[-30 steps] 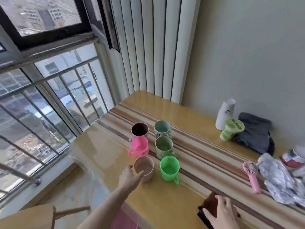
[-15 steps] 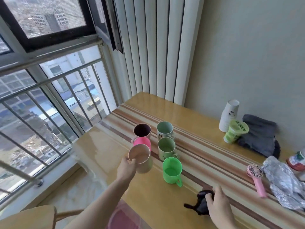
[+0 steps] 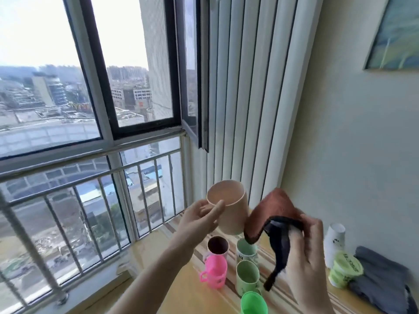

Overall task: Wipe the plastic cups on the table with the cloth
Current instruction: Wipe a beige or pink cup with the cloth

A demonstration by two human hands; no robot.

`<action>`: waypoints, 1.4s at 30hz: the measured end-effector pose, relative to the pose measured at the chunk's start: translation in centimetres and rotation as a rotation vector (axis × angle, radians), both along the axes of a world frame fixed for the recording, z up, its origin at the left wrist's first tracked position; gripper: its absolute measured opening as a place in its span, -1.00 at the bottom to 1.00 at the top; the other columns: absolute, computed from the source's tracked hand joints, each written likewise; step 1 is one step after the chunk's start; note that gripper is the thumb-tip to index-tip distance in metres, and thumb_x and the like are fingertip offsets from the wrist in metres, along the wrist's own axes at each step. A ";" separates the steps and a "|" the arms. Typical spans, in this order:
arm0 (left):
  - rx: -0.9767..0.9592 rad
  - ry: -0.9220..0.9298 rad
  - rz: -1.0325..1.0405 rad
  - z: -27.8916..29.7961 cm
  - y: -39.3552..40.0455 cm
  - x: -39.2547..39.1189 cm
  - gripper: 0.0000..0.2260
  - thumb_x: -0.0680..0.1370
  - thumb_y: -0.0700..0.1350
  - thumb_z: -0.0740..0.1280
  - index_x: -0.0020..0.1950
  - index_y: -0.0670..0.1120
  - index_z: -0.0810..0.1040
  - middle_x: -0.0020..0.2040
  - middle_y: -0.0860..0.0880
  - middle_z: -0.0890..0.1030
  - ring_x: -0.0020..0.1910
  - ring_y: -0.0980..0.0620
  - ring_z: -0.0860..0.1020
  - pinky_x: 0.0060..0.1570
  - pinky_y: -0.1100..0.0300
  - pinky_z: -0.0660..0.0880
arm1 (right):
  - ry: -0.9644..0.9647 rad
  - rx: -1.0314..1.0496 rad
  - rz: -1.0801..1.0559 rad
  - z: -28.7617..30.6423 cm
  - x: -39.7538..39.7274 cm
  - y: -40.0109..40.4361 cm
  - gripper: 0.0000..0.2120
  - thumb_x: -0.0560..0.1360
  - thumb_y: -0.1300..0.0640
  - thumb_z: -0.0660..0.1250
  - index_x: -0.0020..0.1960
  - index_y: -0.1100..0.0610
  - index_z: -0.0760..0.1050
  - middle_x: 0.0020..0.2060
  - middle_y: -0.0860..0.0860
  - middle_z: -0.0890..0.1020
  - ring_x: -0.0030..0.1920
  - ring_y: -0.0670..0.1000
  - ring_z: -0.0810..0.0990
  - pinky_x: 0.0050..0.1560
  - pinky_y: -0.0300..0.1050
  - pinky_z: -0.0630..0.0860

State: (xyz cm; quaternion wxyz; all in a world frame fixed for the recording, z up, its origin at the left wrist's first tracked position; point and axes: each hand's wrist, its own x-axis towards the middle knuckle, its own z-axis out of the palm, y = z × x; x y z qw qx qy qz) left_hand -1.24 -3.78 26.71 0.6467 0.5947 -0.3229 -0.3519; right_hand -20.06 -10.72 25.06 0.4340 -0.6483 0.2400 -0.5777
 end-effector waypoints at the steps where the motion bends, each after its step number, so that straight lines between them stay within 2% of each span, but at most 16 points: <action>1: -0.024 -0.012 0.004 1.1 0.2 -0.2 -0.57 0.48 0.05 0.44 0.15 -0.27 0.55 -0.29 -0.02 0.53 -0.33 0.11 0.49 -0.15 0.21 0.50 | -0.034 -0.029 0.037 0.9 0.7 0.4 -0.94 0.61 0.15 0.21 0.04 0.03 0.43 0.04 0.05 0.64 0.04 0.01 0.61 0.05 -0.38 0.48; 3: -0.066 -0.042 0.016 2.9 0.5 -0.5 -0.62 0.50 0.01 0.44 0.12 -0.26 0.55 -0.32 0.00 0.54 -0.38 0.14 0.49 -0.25 0.30 0.50 | -0.047 -0.107 0.133 1.8 2.1 1.0 -0.88 0.55 0.01 0.21 0.07 -0.05 0.44 0.25 0.08 0.54 0.24 0.07 0.56 0.23 -0.17 0.48; 5: -0.095 -0.069 0.036 4.3 0.7 -0.9 -0.67 0.50 -0.02 0.44 0.07 -0.27 0.56 -0.39 0.06 0.56 -0.44 0.18 0.50 -0.37 0.36 0.47 | -0.013 -0.170 0.164 1.9 3.4 1.3 -0.76 0.52 -0.01 0.26 0.17 -0.01 0.43 0.38 0.01 0.43 0.37 0.11 0.46 0.33 0.04 0.45; 8: -0.105 -0.056 0.043 5.6 1.0 -1.4 -0.71 0.52 -0.01 0.41 0.00 -0.26 0.57 -0.44 0.07 0.57 -0.42 0.13 0.51 -0.42 0.36 0.45 | 0.063 -0.238 0.123 1.8 4.8 1.7 -0.47 0.49 -0.06 0.31 0.41 0.02 0.30 0.49 -0.09 0.27 0.49 0.04 0.30 0.40 0.05 0.42; 12: -0.074 -0.034 -0.021 6.5 1.2 -1.6 -0.72 0.56 -0.07 0.39 0.10 -0.29 0.57 -0.46 0.09 0.58 -0.47 0.19 0.51 -0.37 0.33 0.53 | 0.138 -0.264 0.080 2.7 5.4 1.4 -0.18 0.43 -0.24 0.33 0.56 -0.07 0.04 0.56 -0.14 0.13 0.54 -0.04 0.21 0.43 0.05 0.37; 15: -0.063 -0.053 -0.089 6.9 1.2 -1.8 -0.69 0.56 -0.10 0.39 0.19 -0.29 0.55 -0.50 0.12 0.56 -0.50 0.24 0.49 -0.32 0.34 0.55 | 0.078 -0.173 0.136 3.7 4.8 0.2 -0.21 0.43 -0.36 0.25 0.53 -0.02 0.15 0.47 -0.08 0.36 0.45 -0.04 0.38 0.36 -0.19 0.38; 19: -0.062 -0.050 -0.152 7.5 1.1 -2.0 -0.52 0.43 0.02 0.43 0.15 -0.34 0.58 -0.50 0.13 0.43 -0.49 0.19 0.39 -0.23 0.20 0.60 | 0.054 -0.068 0.200 3.9 3.7 -0.9 -0.24 0.39 -0.49 0.11 0.48 -0.13 0.23 0.36 -0.16 0.50 0.37 -0.15 0.46 0.31 -0.23 0.46; 23: -0.104 0.004 -0.113 7.2 0.3 -2.6 -0.49 0.38 0.05 0.44 0.13 -0.33 0.61 -0.51 0.11 0.38 -0.48 0.14 0.34 -0.28 0.19 0.58 | 0.123 -0.128 0.014 4.5 3.5 -0.2 -0.36 0.47 -0.27 0.08 0.52 -0.16 0.14 0.46 -0.27 0.34 0.45 -0.21 0.34 0.39 -0.18 0.38; 25: -0.133 0.014 -0.068 6.9 -0.1 -3.2 -0.48 0.38 0.05 0.44 0.12 -0.35 0.60 -0.52 0.12 0.39 -0.51 0.17 0.34 -0.33 0.23 0.58 | 0.164 -0.231 -0.103 4.3 3.9 0.7 -0.36 0.51 -0.19 0.13 0.56 -0.13 0.07 0.54 -0.21 0.21 0.52 -0.18 0.22 0.43 -0.29 0.26; 28: -0.137 0.021 -0.056 6.5 -0.7 -3.7 -0.46 0.36 0.04 0.45 0.13 -0.37 0.57 -0.52 0.10 0.41 -0.54 0.18 0.35 -0.37 0.27 0.54 | 0.246 -0.356 -0.239 3.5 4.2 0.8 -0.31 0.54 -0.17 0.15 0.58 -0.05 -0.02 0.58 -0.11 0.11 0.55 -0.11 0.16 0.45 -0.16 0.26; 30: -0.116 0.028 -0.095 6.6 -0.7 -3.5 -0.45 0.35 0.03 0.46 0.17 -0.34 0.56 -0.50 0.09 0.41 -0.51 0.15 0.34 -0.36 0.25 0.57 | 0.194 -0.246 -0.173 3.7 3.7 0.6 -0.32 0.50 -0.22 0.14 0.56 -0.13 0.04 0.54 -0.15 0.23 0.51 -0.14 0.26 0.42 -0.11 0.34; 33: -0.094 0.056 -0.193 7.1 -0.3 -2.8 -0.49 0.37 -0.01 0.44 0.16 -0.35 0.57 -0.52 0.09 0.39 -0.48 0.11 0.33 -0.24 0.14 0.59 | 0.057 0.042 0.035 4.1 2.6 -0.6 -0.44 0.41 -0.31 0.15 0.39 -0.24 0.33 0.31 -0.13 0.54 0.33 -0.05 0.51 0.28 -0.03 0.50; 36: -0.103 0.106 -0.284 7.6 0.2 -2.1 -0.59 0.39 -0.03 0.43 0.10 -0.30 0.61 -0.49 0.04 0.35 -0.47 0.09 0.36 -0.29 0.16 0.60 | -0.055 0.285 0.268 4.2 1.8 -1.7 -0.29 0.28 -0.48 0.27 0.29 -0.09 0.50 0.19 0.01 0.65 0.28 0.09 0.57 0.28 0.15 0.51; 39: -0.127 -0.038 -0.172 7.6 -0.4 -2.7 -0.62 0.49 0.02 0.40 0.22 -0.16 0.59 -0.31 0.02 0.52 -0.33 0.07 0.51 -0.28 0.25 0.62 | -0.095 0.275 0.200 4.1 2.1 -1.1 -0.31 0.26 -0.49 0.27 0.27 -0.15 0.49 0.18 -0.06 0.65 0.26 -0.01 0.58 0.28 0.09 0.50; 40: -0.150 -0.158 -0.082 7.3 -0.7 -3.2 -0.64 0.54 0.07 0.34 0.30 -0.03 0.52 -0.12 0.05 0.59 -0.16 0.10 0.58 -0.18 0.24 0.63 | -0.093 0.248 0.123 4.1 2.5 -0.7 -0.37 0.30 -0.44 0.23 0.27 -0.16 0.48 0.16 -0.09 0.64 0.23 -0.05 0.58 0.24 0.02 0.52; 42: -0.234 -0.355 0.060 6.1 -1.1 -4.9 -0.64 0.53 0.28 0.24 0.31 0.36 0.30 0.15 0.26 0.49 0.23 0.06 0.54 0.16 0.10 0.58 | -0.116 0.217 -0.004 4.2 3.2 0.0 -0.41 0.34 -0.35 0.16 0.28 -0.10 0.46 0.13 -0.11 0.63 0.17 -0.08 0.60 0.15 -0.09 0.55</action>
